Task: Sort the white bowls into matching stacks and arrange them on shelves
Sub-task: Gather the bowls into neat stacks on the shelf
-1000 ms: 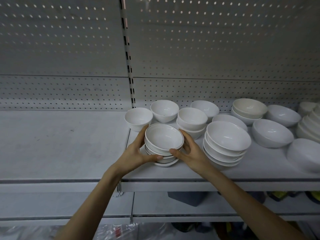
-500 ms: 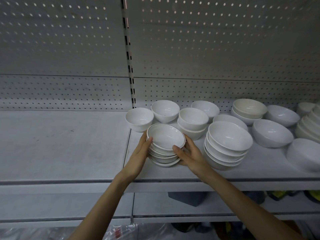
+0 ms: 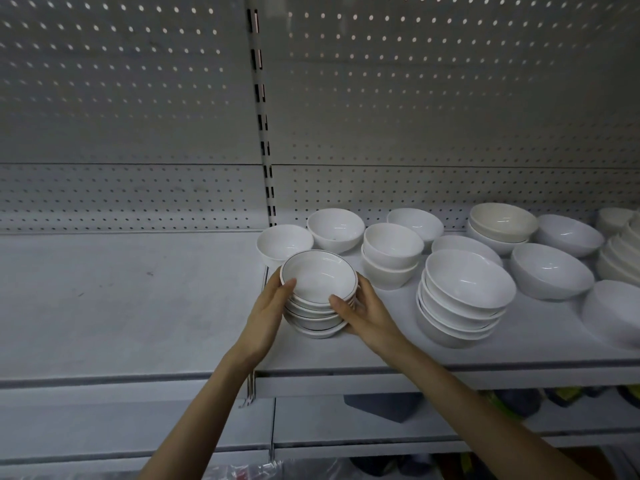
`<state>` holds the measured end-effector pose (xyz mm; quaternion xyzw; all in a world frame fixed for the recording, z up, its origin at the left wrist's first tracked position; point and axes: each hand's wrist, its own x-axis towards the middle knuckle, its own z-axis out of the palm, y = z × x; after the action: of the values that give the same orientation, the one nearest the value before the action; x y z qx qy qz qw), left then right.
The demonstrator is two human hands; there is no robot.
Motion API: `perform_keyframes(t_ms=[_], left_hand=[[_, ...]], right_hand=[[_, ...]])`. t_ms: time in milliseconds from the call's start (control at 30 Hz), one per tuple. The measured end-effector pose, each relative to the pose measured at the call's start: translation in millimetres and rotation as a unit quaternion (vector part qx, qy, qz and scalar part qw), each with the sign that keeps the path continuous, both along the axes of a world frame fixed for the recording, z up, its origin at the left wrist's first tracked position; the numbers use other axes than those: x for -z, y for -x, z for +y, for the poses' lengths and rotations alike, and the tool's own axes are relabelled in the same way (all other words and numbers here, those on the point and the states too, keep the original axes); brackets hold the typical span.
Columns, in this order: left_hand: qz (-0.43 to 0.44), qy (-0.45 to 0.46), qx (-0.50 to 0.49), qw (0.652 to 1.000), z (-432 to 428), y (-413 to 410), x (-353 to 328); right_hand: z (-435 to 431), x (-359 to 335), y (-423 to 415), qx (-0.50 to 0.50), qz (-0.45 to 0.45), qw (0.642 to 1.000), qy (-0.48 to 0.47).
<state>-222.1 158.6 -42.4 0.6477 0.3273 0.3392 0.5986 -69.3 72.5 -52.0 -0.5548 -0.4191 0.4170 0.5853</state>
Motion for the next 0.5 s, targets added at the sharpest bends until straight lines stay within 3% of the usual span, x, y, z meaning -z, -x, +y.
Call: perform_keyframes(t_ms=[267,500], left_hand=[[0.043,-0.057,0.020,0.997,-9.7,2.9,-9.3],[0.140,-0.179,0.015,0.974,-7.6,5.0,-13.4]], right_hand=[[-7.5,-9.0,-1.8,-0.005,-0.056,0.998,0.013],[-68.0,-15.4,-23.2,0.004,-0.202,0.973,0.107]])
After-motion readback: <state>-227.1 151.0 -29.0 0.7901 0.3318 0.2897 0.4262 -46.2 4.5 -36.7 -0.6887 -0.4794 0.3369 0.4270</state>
